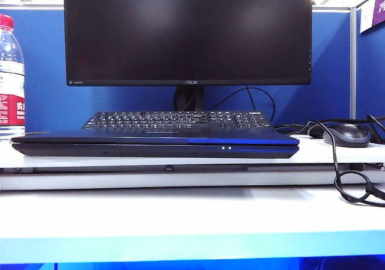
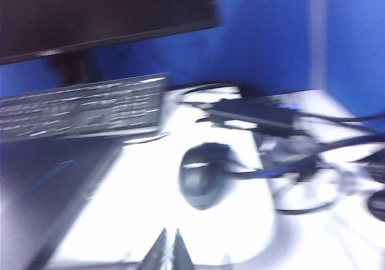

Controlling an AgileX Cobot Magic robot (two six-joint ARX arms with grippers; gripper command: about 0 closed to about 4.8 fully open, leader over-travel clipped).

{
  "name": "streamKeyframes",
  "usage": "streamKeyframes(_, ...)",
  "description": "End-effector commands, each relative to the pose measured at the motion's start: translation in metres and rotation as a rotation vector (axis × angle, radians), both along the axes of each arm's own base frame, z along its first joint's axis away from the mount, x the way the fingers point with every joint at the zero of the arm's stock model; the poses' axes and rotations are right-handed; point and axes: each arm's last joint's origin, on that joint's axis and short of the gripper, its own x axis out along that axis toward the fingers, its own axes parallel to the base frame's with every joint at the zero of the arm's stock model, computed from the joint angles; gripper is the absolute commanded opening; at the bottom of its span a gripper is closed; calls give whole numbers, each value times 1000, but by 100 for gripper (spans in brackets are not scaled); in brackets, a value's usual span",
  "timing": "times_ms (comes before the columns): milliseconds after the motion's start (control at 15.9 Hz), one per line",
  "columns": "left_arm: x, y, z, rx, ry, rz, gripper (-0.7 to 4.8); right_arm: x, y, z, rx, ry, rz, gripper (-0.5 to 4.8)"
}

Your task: Open the lid of the black laptop.

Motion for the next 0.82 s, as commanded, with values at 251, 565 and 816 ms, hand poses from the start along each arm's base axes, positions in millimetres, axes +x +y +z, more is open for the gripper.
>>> streamKeyframes(251,0,1,1,7,-9,29,22,0,1,1,-107,-29,11,-1)
streamKeyframes(565,0,0,1,11,-12,5,22,0,1,1,-66,-31,30,-1)
streamKeyframes(816,-3,-11,3,-531,100,-398,22,-3,7,11,660,49,314,-1)
